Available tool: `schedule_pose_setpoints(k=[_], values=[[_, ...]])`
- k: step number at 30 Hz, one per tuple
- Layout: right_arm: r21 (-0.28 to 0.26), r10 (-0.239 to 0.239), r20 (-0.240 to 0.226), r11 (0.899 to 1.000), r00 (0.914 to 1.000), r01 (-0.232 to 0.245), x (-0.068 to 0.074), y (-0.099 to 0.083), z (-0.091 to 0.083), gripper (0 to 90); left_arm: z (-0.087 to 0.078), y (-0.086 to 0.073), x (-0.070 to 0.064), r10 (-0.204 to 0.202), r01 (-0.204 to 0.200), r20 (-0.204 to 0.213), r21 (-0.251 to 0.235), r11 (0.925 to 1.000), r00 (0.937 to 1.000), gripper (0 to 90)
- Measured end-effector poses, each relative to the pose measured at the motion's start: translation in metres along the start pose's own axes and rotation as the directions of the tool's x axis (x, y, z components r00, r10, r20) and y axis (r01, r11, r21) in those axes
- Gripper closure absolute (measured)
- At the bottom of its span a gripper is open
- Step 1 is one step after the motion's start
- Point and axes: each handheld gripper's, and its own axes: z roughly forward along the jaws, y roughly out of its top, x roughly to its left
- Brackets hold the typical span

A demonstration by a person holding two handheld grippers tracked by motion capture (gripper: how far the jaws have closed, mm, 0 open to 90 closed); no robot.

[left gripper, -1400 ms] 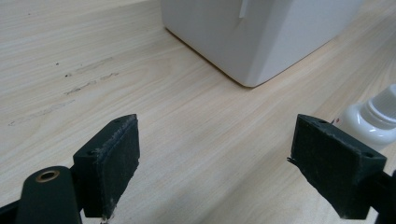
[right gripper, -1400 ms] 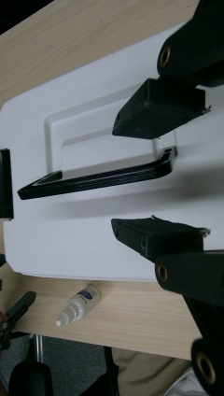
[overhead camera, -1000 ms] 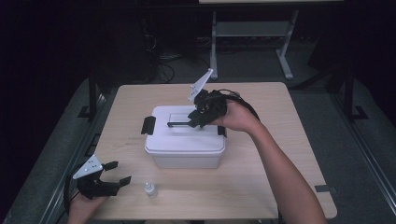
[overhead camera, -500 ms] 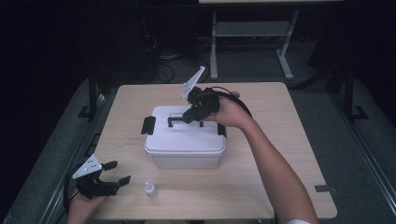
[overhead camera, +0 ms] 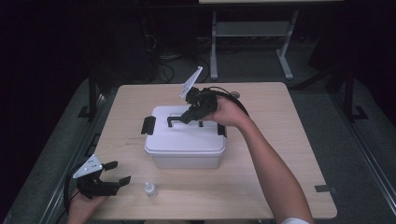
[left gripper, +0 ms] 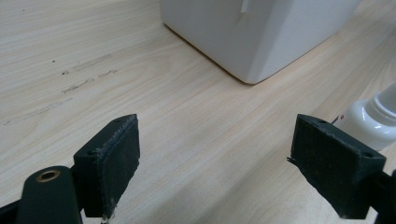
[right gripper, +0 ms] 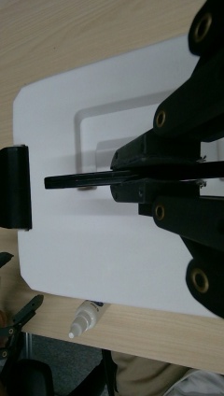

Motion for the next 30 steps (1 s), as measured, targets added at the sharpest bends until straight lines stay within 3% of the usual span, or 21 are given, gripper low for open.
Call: schedule_pose_setpoints(k=[17, 30], values=[[-0.032, -0.006, 0.003, 0.999, 1.0, 0.006, 0.002, -0.001, -0.009, 83.9, 0.0, 0.001, 0.001, -0.002, 0.002, -0.015, -0.006, 1.0, 0.9999, 15.7], [-0.076, -0.019, 0.039, 0.997, 0.9991, 0.022, 0.01, 0.003, -0.036, 83.9, 0.0, 0.0, 0.002, -0.006, 0.005, -0.014, -0.015, 0.9999, 0.9999, 15.7]])
